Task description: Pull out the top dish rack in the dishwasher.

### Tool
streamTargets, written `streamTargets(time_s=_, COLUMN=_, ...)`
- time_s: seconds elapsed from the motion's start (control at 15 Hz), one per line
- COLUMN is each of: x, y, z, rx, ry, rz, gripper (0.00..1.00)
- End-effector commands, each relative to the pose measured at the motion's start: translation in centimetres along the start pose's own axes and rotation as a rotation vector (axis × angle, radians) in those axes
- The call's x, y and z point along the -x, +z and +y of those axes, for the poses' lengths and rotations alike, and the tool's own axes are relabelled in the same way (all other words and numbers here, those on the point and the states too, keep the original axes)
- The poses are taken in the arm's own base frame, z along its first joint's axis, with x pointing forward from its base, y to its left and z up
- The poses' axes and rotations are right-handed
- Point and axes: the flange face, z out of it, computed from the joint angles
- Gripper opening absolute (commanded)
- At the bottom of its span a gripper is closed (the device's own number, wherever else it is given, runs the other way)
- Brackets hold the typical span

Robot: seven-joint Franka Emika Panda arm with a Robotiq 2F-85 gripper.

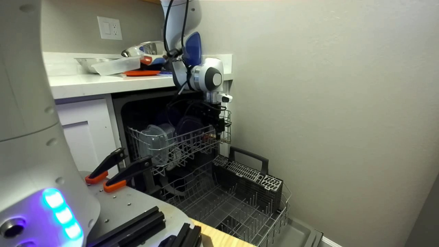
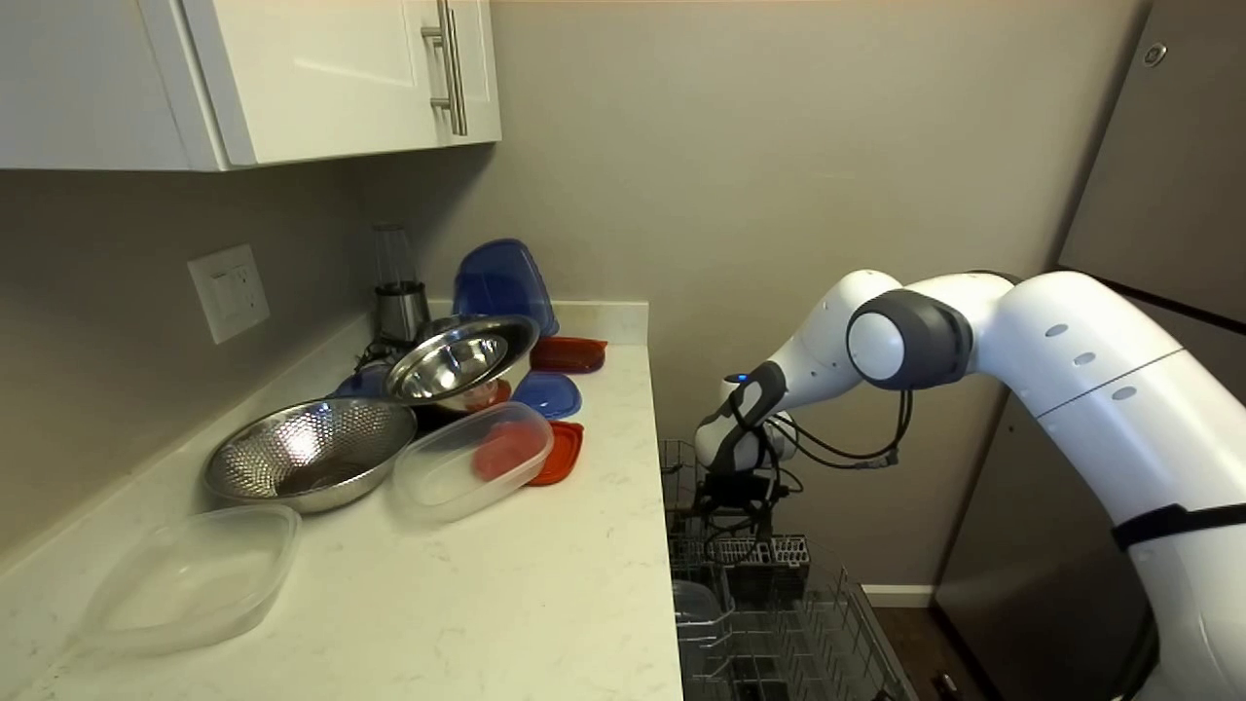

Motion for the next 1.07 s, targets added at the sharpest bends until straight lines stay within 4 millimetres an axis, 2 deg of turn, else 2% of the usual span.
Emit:
streamTargets(time_s=0.0, x=-0.6, y=0.6, z=2.9, rx=0.045, ry=-0.017, rz=-0.002, gripper=1.0)
streamTargets(time_s=1.0, x=-3.9, y=1.7, z=13.3, rx=0.169, ry=-0.056, rz=0.008, gripper=1.0)
